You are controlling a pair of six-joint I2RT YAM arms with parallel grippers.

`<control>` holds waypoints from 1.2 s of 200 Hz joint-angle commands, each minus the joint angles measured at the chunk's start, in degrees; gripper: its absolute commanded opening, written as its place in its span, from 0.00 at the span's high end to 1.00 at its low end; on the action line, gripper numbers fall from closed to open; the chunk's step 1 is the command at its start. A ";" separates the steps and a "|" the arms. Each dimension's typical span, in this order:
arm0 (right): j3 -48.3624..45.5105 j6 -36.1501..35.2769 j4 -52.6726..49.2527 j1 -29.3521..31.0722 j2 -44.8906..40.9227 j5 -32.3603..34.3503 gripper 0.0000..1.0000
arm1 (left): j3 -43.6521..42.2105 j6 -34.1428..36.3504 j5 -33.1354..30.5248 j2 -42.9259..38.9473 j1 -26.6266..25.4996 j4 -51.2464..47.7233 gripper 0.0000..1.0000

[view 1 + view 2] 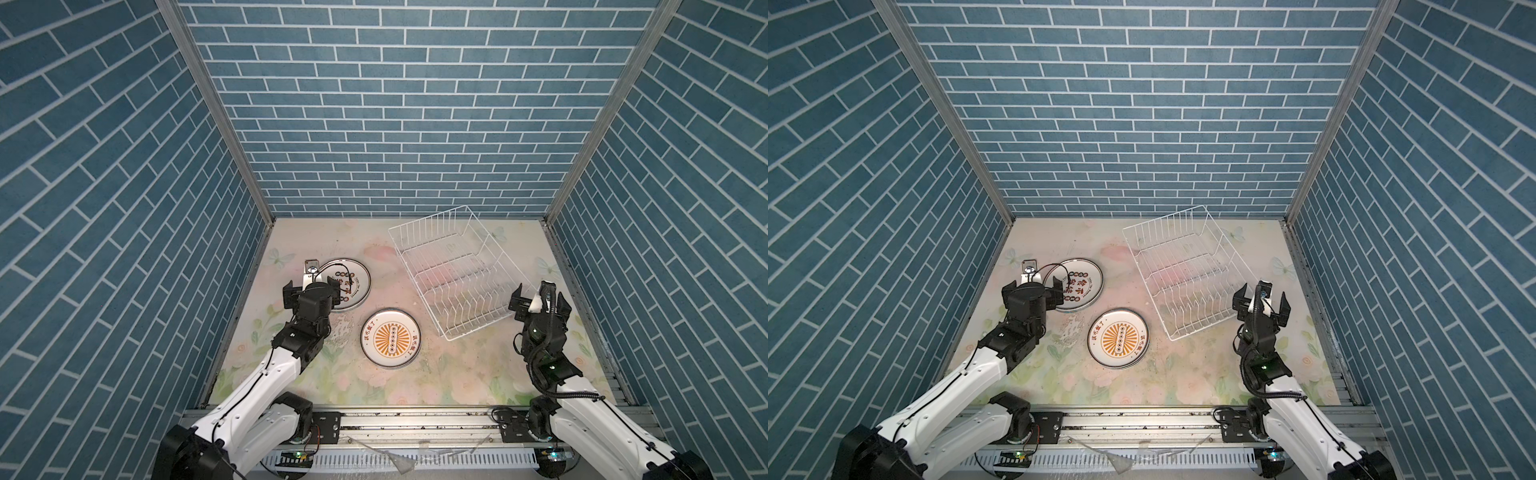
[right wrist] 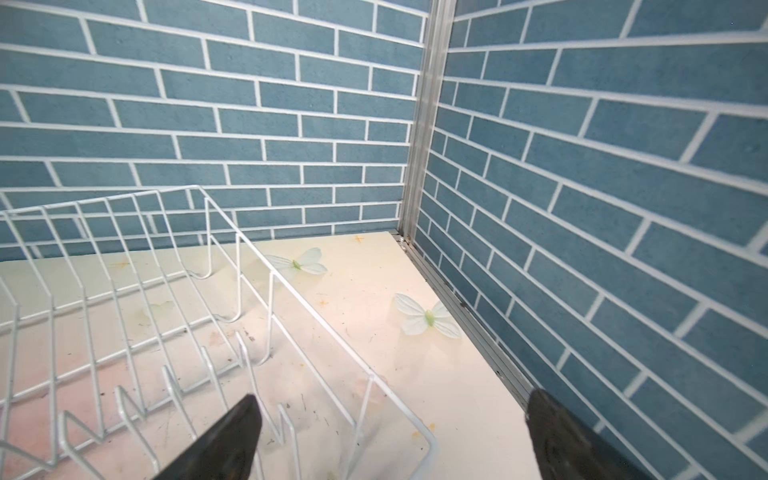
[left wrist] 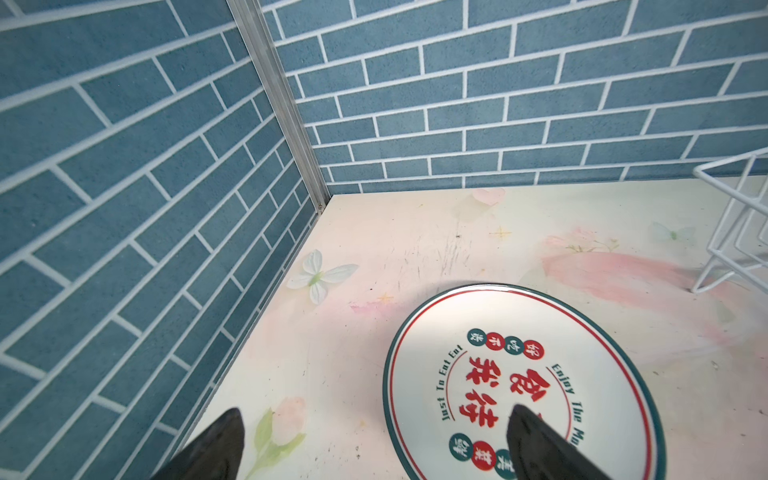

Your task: Unload the plates from the dish rack

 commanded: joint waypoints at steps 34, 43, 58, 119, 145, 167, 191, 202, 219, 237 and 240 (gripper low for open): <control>-0.96 -2.41 7.93 -3.67 8.15 -13.88 0.01 | -4.33 3.80 6.71 2.30 4.84 11.43 0.01; -0.87 -2.41 8.50 -4.37 9.53 -14.15 0.01 | -5.27 4.93 6.86 2.46 5.13 13.41 0.01; -0.43 -1.74 8.38 -5.63 11.32 -15.73 0.01 | -7.02 6.46 7.96 2.31 6.02 16.88 0.01; -0.39 -0.45 11.80 -11.95 15.98 -25.03 0.01 | -13.09 11.96 15.02 10.02 9.08 33.79 0.01; -0.50 1.71 14.82 -15.36 19.89 -27.95 0.01 | -14.17 12.12 18.28 15.61 9.37 40.07 0.01; -0.25 2.09 16.81 -17.54 22.65 -30.32 0.01 | -15.19 13.09 16.64 19.87 9.46 46.53 0.01; -0.93 2.41 22.59 -19.32 26.65 -32.66 0.01 | -15.08 13.71 16.61 23.31 9.63 49.78 0.01; -0.68 2.38 23.60 -19.57 28.48 -33.17 0.01 | -14.86 13.95 16.79 24.93 9.63 50.87 0.01; -0.89 1.85 27.02 -19.99 31.38 -33.58 0.01 | -14.90 14.56 17.61 27.10 9.63 52.93 0.01; -1.46 1.38 30.25 -20.53 33.32 -34.20 0.01 | -15.00 15.02 18.81 28.17 9.63 53.66 0.01; -1.42 1.37 30.62 -20.58 33.59 -34.52 0.01 | -15.32 14.96 18.80 28.19 9.63 54.22 0.01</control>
